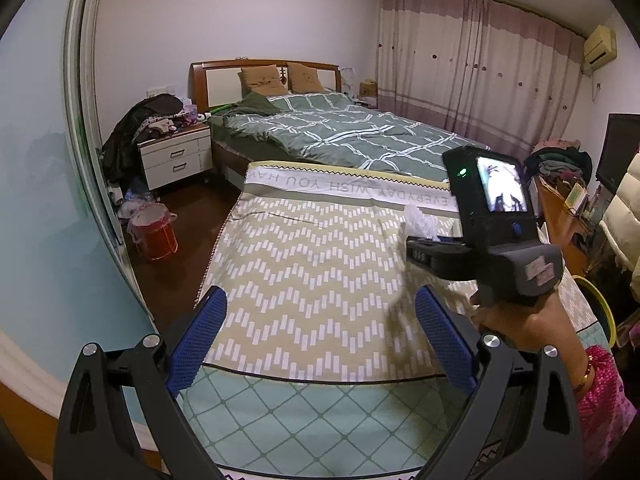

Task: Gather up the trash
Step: 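Grasp the bubble wrap sheet with the right gripper and lift it, then carry the bubble wrap over the bin and open the right gripper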

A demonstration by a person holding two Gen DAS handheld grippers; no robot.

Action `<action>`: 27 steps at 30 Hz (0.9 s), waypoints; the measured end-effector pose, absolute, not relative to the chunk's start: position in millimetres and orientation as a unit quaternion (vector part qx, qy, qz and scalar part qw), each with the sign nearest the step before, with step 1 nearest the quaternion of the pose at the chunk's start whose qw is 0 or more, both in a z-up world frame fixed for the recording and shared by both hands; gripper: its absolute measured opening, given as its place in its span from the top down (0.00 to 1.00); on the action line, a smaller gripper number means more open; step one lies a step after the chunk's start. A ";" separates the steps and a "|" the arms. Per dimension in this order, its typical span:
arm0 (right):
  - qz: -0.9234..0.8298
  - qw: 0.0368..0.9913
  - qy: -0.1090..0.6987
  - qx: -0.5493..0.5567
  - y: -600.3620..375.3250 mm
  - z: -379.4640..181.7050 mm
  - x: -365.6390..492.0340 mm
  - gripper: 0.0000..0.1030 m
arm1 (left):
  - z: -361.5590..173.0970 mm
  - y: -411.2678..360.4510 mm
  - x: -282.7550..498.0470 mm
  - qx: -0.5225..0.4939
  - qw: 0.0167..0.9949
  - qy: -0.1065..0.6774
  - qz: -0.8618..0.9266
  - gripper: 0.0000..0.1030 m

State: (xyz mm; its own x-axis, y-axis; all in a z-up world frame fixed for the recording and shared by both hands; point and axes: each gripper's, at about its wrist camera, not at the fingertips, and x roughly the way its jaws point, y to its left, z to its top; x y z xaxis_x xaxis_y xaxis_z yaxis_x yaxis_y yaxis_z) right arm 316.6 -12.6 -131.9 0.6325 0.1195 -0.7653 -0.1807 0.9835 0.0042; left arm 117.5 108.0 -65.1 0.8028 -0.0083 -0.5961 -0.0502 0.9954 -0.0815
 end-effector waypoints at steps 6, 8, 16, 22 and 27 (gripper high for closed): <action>0.108 0.921 0.373 -0.021 -20.5 -93.8 290.0 0.78 | -63.6 101.4 119.4 -0.040 0.948 0.317 0.007 0.09; 0.114 0.926 0.359 -0.013 -30.1 -82.0 277.8 0.78 | -62.8 98.1 119.9 -0.038 0.948 0.317 0.004 0.09; 0.106 0.943 0.314 0.032 -100.5 -44.0 230.8 0.78 | -62.5 73.5 122.7 -0.025 0.947 0.320 -0.018 0.08; 0.062 0.956 0.281 0.058 -168.3 -26.3 194.8 0.78 | -60.3 43.6 121.7 -0.012 0.947 0.319 -0.044 0.08; -0.024 0.961 0.258 0.090 -254.9 -29.4 161.4 0.77 | -63.3 11.0 120.2 0.006 0.943 0.325 -0.073 0.08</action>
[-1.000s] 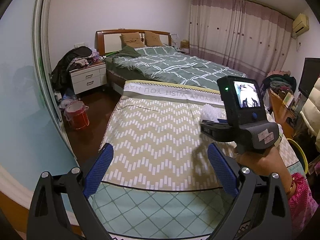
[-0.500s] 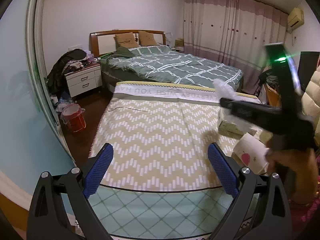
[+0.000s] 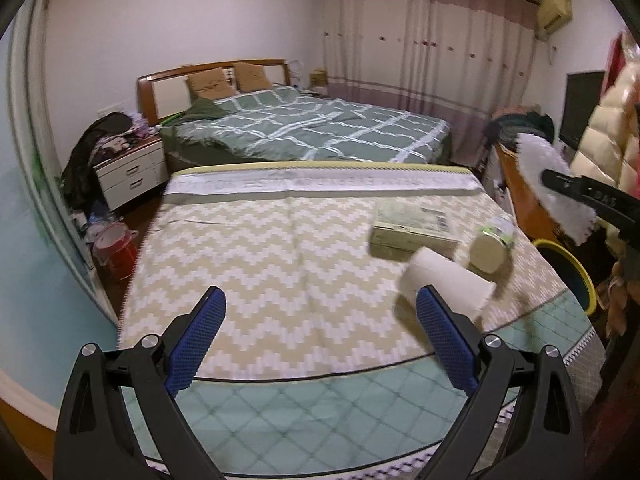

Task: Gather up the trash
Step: 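Carry the bubble wrap over the bin and open the right gripper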

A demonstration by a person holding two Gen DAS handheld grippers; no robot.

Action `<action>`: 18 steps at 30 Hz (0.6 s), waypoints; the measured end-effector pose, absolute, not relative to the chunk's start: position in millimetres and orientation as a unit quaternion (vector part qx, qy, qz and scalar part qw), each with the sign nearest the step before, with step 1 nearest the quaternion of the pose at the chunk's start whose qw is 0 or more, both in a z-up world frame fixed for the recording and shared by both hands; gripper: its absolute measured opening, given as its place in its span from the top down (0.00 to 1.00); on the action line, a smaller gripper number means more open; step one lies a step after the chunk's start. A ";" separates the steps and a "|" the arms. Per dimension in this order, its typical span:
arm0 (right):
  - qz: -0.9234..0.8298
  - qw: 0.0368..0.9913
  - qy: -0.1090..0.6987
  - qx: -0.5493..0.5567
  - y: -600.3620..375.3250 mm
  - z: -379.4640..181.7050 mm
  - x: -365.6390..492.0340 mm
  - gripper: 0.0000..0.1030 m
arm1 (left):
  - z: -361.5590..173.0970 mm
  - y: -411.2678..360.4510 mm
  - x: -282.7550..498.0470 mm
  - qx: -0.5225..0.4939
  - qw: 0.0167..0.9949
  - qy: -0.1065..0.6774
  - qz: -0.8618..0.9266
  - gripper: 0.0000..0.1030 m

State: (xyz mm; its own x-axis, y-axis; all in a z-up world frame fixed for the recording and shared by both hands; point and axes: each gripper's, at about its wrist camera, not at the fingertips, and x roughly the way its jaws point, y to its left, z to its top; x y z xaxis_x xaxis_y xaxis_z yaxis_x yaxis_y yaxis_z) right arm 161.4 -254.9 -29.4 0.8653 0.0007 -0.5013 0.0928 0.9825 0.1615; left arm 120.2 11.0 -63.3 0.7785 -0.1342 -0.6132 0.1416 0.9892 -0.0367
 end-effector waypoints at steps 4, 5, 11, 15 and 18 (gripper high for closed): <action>-0.097 0.954 0.256 0.123 -324.9 -42.7 146.3 0.77 | -65.3 -15.2 120.3 0.017 0.940 0.326 -0.096 0.08; -0.116 0.951 0.255 0.133 -344.0 -47.0 143.1 0.77 | -65.5 -19.6 120.3 0.018 0.940 0.327 -0.101 0.08; -0.197 0.930 0.266 0.161 -422.4 -73.9 142.6 0.76 | -65.9 -50.7 124.6 0.033 0.936 0.332 -0.115 0.08; -0.226 0.915 0.285 0.175 -444.9 -97.6 152.2 0.73 | -67.9 -68.8 130.6 0.041 0.930 0.341 -0.127 0.08; -0.241 0.906 0.293 0.188 -456.0 -110.2 158.7 0.61 | -70.4 -79.2 136.3 0.047 0.927 0.349 -0.133 0.08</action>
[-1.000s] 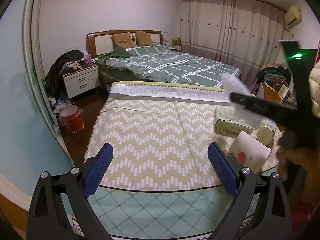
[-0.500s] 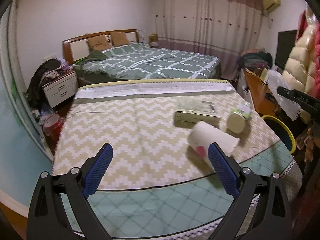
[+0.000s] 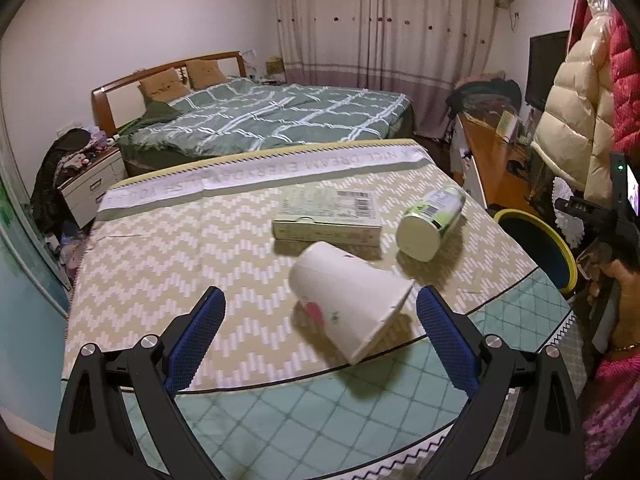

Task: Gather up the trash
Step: 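Carry the bubble wrap over the bin and open the right gripper, then lower the left gripper around the white paper cup and close it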

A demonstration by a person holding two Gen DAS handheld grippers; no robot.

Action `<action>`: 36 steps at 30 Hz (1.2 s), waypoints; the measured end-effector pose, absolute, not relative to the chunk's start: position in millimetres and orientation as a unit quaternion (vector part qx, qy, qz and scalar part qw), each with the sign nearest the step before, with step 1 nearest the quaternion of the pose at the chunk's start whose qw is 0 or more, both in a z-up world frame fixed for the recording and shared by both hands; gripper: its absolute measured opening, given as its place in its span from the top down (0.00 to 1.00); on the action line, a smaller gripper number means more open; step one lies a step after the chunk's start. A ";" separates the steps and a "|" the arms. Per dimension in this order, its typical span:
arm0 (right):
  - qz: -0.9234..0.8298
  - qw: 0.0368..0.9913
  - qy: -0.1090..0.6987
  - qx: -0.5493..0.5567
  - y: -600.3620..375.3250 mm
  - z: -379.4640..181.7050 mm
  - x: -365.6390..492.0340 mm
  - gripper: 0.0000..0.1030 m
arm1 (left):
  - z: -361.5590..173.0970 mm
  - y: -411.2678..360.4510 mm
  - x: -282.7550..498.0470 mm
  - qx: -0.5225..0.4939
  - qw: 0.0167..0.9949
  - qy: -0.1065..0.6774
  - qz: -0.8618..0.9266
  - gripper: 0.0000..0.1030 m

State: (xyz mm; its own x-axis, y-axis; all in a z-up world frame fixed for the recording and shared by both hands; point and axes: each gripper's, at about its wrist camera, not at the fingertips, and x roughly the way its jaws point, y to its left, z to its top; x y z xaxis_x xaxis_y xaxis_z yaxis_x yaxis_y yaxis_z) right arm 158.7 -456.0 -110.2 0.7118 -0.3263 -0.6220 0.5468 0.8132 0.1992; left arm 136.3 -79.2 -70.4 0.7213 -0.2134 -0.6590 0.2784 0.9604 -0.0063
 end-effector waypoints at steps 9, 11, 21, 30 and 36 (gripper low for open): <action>-0.253 0.901 0.296 0.192 -458.5 -123.3 161.3 0.45 | -87.3 -108.6 149.0 0.064 0.913 0.374 -0.152 0.08; -0.258 0.901 0.294 0.185 -454.7 -122.2 160.6 0.44 | -90.8 -111.7 151.2 0.066 0.911 0.377 -0.152 0.08; -0.255 0.902 0.298 0.182 -455.4 -123.4 164.6 0.43 | -107.9 -110.5 160.4 0.082 0.903 0.396 -0.146 0.08; -0.255 0.902 0.298 0.178 -454.0 -123.9 166.1 0.43 | -109.1 -75.4 174.4 0.087 0.911 0.396 -0.081 0.08; -0.253 0.902 0.299 0.179 -454.6 -124.5 167.1 0.42 | -93.4 -51.1 177.8 0.104 0.905 0.403 -0.095 0.08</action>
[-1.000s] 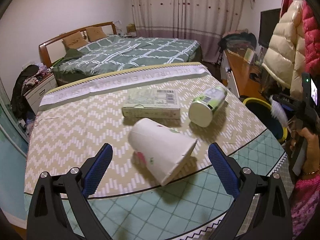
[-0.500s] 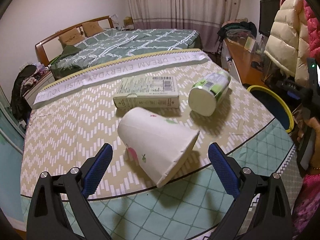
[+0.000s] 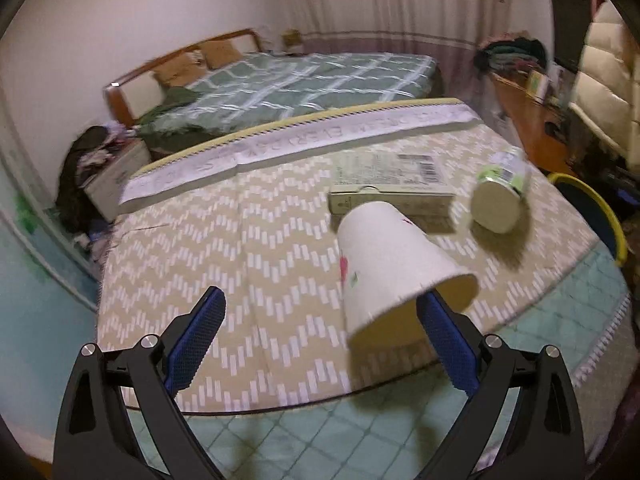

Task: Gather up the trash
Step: 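Lower the left gripper around the white paper cup and close it, then carry the paper cup over the bin and open the left gripper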

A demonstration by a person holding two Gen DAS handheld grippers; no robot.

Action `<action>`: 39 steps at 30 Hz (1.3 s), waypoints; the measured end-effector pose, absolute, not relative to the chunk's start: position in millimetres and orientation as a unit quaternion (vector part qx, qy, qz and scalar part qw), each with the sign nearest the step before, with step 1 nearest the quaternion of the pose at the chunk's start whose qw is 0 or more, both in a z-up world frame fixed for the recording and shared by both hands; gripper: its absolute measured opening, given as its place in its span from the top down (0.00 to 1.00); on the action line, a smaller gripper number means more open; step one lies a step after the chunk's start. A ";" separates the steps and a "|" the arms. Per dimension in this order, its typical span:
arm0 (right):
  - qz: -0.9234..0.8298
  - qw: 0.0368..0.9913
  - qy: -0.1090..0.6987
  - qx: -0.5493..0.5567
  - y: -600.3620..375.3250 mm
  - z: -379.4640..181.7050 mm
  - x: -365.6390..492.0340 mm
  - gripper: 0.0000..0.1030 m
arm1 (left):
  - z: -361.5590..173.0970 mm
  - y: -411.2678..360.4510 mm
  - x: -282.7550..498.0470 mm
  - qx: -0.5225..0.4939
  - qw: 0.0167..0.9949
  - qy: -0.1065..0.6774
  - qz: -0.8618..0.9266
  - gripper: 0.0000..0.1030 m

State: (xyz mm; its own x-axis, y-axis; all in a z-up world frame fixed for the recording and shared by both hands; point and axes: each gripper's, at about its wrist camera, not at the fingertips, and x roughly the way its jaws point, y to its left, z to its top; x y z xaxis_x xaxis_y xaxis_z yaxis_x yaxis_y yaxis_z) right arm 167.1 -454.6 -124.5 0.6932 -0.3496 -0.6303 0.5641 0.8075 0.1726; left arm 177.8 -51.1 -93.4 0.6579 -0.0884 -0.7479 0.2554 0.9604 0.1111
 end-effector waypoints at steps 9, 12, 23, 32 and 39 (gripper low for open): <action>-0.249 0.904 0.297 0.182 -453.5 -126.1 166.8 0.41 | -83.0 -69.4 192.2 0.074 0.862 0.460 -0.199 0.08; -0.246 0.904 0.296 0.184 -453.5 -126.7 166.6 0.40 | -84.6 -87.2 208.1 0.085 0.863 0.465 -0.181 0.08; -0.231 0.905 0.297 0.201 -458.6 -128.1 167.1 0.40 | -120.2 -104.0 254.3 0.113 0.828 0.534 -0.125 0.08; -0.218 0.906 0.295 0.210 -459.1 -128.9 165.9 0.40 | -130.9 -114.6 252.3 0.128 0.799 0.564 -0.168 0.28; -0.213 0.907 0.293 0.212 -458.8 -128.2 165.4 0.40 | -110.1 -117.1 233.6 0.139 0.809 0.535 -0.197 0.33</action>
